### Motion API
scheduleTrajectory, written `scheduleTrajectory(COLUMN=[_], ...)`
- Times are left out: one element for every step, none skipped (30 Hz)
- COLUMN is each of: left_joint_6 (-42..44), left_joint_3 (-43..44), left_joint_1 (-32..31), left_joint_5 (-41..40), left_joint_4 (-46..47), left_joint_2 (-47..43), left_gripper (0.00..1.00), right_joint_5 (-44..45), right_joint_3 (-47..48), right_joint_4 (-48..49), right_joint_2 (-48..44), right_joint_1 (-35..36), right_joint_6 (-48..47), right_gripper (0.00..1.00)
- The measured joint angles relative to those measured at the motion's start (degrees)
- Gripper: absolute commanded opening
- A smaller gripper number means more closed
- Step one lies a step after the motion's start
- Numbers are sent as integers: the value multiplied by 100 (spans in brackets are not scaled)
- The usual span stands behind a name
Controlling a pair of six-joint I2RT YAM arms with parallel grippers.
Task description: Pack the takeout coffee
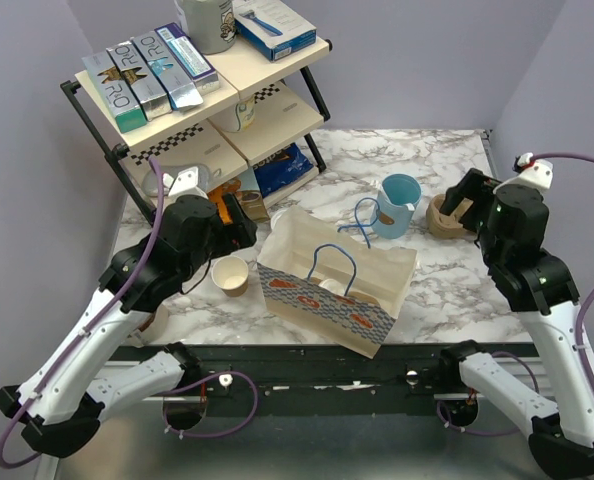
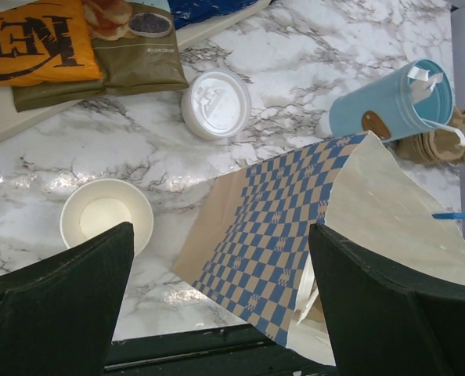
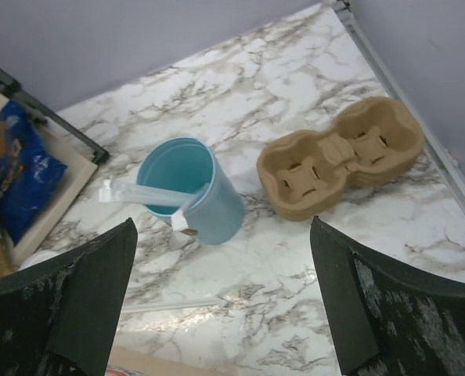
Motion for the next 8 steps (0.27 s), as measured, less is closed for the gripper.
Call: scheduleTrajectory(left_joint_6=[-17,-35,-46,-57,-72,-76,-85,-92], left_joint_3=[22,46,70,98,129,151,184,199], left_joint_1=[0,0,0,0,0,0,0,0], left_joint_5=[-39,-92,-122,-155,-197,-232,-286,-323], left_joint_4=[-35,-72,-105,-133,-151,-160,-181,-184], left_joint_2=[22,44,59,70,76,76,79,79], left_gripper=[99,99,99,99,99,99,99,99], right_joint_5=[98,192,262,323,367,398,422,450], right_joint_3=[-87,-184,-286,-385,-481,-555,-595,-616], right_joint_4=[15,35,59,94,138,170,190,214], right_joint_2=[-46,-105,-186,-291,-404,-514,-597,-658], right_joint_1=[-2,-2,-2,-2,-2,-2,-2,-2], right_joint_6=[7,9,7,-17,-37,-59,-76,-109], right_gripper=[100,100,100,100,100,100,100,100])
